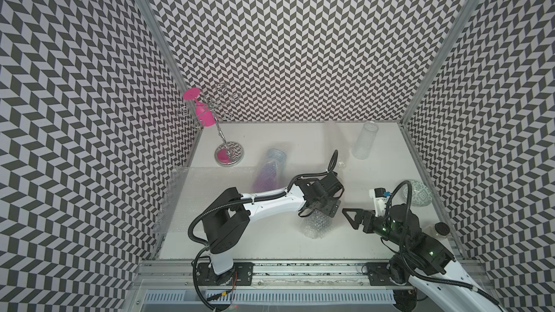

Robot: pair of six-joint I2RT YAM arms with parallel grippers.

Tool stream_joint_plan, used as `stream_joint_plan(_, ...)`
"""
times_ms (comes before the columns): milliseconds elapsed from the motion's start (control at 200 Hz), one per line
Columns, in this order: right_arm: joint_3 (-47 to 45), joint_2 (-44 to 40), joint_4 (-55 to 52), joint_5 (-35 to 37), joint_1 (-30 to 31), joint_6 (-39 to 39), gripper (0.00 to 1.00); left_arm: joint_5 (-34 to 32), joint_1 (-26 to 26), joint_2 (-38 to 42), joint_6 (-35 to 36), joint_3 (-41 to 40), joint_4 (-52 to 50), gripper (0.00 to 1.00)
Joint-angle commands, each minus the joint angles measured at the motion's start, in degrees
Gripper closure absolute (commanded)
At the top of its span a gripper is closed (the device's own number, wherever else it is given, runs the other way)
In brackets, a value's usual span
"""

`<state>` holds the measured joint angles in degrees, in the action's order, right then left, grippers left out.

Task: Unwrap the vase from the bubble wrap
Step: Adjust the bubble wrap at the center of the board.

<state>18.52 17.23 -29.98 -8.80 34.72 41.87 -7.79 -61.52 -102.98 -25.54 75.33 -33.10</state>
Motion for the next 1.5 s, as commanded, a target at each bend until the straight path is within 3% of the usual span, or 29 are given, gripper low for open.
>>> stream_joint_plan(0, 0.23, -1.41, -0.31, 1.63, 0.26, 1.59, 0.00, -1.82, -0.26, 0.22, 0.65, -0.16, -1.02, 0.17)
stream_joint_plan(135, 0.19, -0.17, 0.53, 1.13, 0.26, 1.57, 0.00, -1.62, 1.46, 1.70, 0.29, -3.04, -0.33, 0.22)
stream_joint_plan(395, -0.92, 4.39, 5.42, -1.40, 0.26, 0.53, 0.00, 3.58, 10.48, 9.65, -0.37, -14.26, 4.74, 0.26)
stream_joint_plan(676, -1.74, 13.00, 14.48, -4.72, 0.47, -1.06, 0.00, 5.68, 16.50, 10.99, 2.76, -17.86, 5.42, 0.26)
stream_joint_plan(876, -1.47, 21.80, 20.17, -7.10, 1.15, -2.96, 0.05, 8.44, 21.05, 12.22, 4.69, -22.82, 7.74, 0.41)
stream_joint_plan(1096, 0.34, 32.22, 29.54, -7.85, 4.17, -4.29, 0.06, 9.76, 23.39, 12.24, 5.84, -24.82, 8.22, 0.49)
stream_joint_plan(1497, 8.01, 53.35, 42.22, -13.48, 11.51, -8.19, 0.04, 15.71, 24.29, 9.39, 6.02, -27.23, 10.48, 0.53)
